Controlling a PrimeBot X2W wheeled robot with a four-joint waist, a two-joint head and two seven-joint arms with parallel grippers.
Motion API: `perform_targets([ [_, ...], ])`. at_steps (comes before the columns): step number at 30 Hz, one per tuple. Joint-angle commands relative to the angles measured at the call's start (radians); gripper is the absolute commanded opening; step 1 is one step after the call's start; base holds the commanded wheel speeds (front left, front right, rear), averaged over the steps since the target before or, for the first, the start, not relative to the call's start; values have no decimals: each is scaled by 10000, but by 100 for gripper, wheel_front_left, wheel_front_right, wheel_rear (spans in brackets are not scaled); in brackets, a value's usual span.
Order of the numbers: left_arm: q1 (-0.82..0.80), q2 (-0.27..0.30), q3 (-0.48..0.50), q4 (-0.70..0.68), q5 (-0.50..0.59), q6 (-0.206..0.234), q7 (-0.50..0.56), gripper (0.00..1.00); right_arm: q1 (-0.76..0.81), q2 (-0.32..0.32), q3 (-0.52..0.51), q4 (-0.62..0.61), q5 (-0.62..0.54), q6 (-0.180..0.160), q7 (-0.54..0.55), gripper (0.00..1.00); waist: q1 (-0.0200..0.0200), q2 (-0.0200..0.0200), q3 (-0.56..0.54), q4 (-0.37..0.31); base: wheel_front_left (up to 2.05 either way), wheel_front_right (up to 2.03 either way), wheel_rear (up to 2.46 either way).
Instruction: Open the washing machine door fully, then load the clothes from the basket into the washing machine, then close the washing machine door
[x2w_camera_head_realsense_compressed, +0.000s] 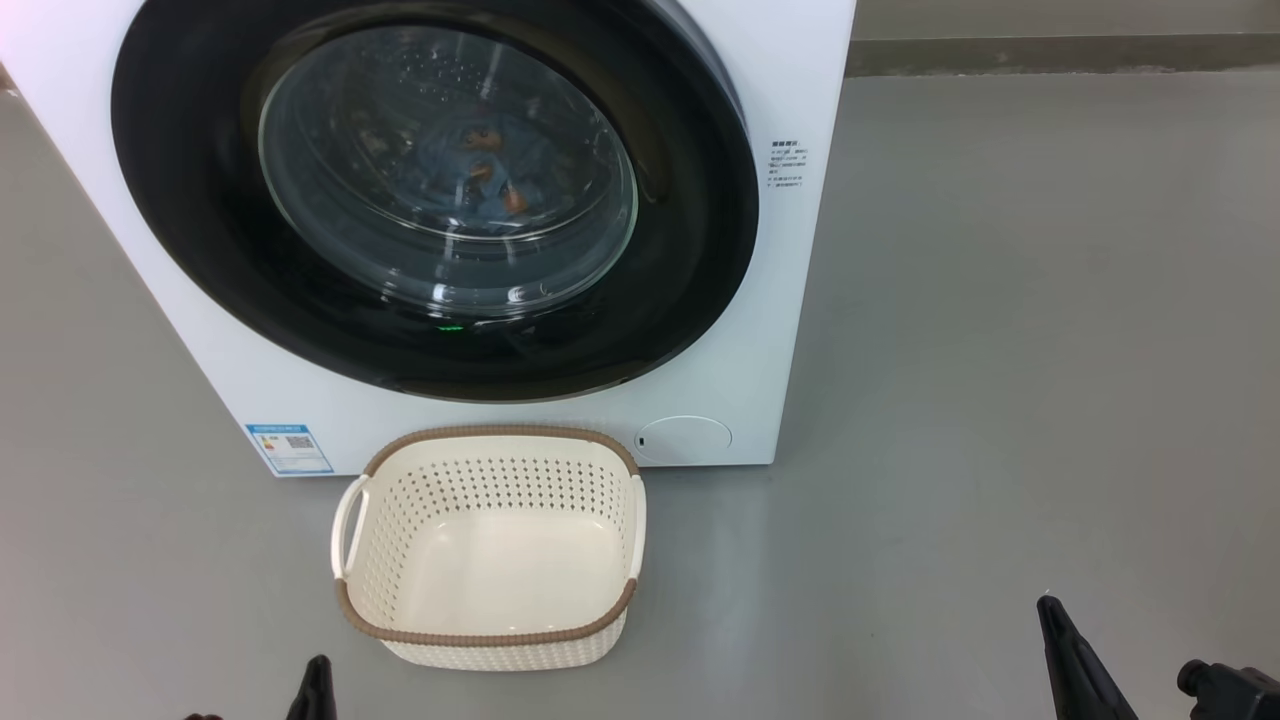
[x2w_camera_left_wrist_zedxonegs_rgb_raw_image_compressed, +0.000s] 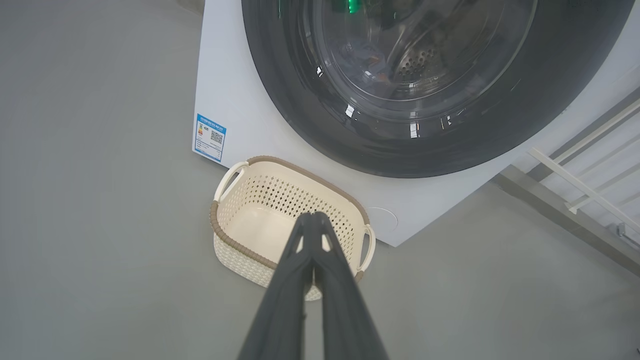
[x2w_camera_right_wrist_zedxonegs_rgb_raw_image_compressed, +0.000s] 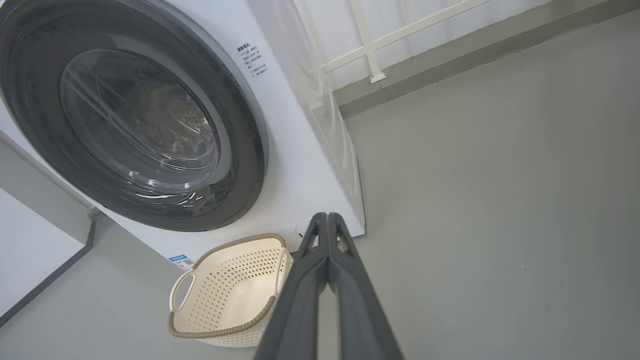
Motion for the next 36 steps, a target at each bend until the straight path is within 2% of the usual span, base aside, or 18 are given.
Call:
perform_targets([
  [1,-447,127,184,-232,-225,-67,62,0,-378,-50,9,-191,277,-18,59,0,-1,-1,1,-4,0,0,0],
  [36,-973,178,714,-253,-3959,-346,1088,0,-1086,45,-108,129,4364,-38,1067,0,-1,-1,54,-144,0,0,0],
])
